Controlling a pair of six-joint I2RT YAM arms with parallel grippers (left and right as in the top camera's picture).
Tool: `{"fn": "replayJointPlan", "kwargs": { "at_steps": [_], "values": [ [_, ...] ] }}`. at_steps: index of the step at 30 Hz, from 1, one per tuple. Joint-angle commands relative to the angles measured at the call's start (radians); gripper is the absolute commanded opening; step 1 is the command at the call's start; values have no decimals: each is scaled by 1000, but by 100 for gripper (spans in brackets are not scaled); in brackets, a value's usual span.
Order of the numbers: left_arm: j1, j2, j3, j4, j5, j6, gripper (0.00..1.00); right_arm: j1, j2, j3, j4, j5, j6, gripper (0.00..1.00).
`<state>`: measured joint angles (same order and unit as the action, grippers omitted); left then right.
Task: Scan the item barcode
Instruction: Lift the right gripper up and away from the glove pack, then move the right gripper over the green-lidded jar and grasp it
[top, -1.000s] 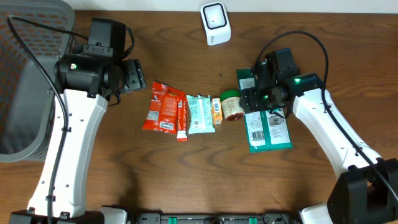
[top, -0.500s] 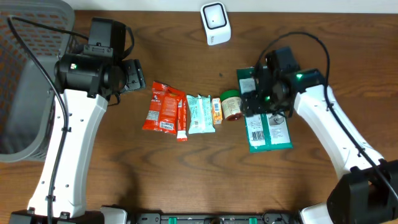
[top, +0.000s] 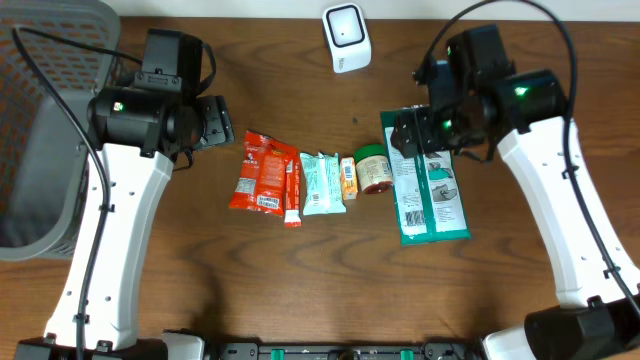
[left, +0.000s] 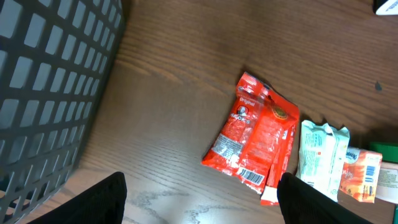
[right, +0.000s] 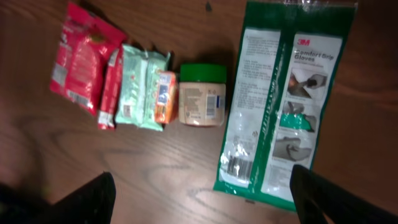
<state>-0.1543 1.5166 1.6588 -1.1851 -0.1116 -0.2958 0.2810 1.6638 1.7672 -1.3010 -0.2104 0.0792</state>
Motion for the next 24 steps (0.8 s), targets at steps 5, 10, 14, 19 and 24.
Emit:
{"fn": "replayJointPlan", "kwargs": {
  "at_steps": [5, 10, 14, 19, 24],
  "values": [
    [2, -1, -15, -3, -12, -13, 78, 9, 167, 187, -77, -8, -18, 86],
    [2, -1, -15, -3, -12, -13, 78, 9, 251, 168, -79, -8, -17, 86],
    [2, -1, -15, -3, -12, -13, 78, 23, 330, 164, -75, -8, -17, 86],
    [2, -1, -15, -3, -12, -13, 78, 68, 433, 164, -14, -8, -17, 83],
    [2, -1, -15, -3, -12, -13, 78, 110, 498, 164, 40, 4, -17, 80]
  ]
}}
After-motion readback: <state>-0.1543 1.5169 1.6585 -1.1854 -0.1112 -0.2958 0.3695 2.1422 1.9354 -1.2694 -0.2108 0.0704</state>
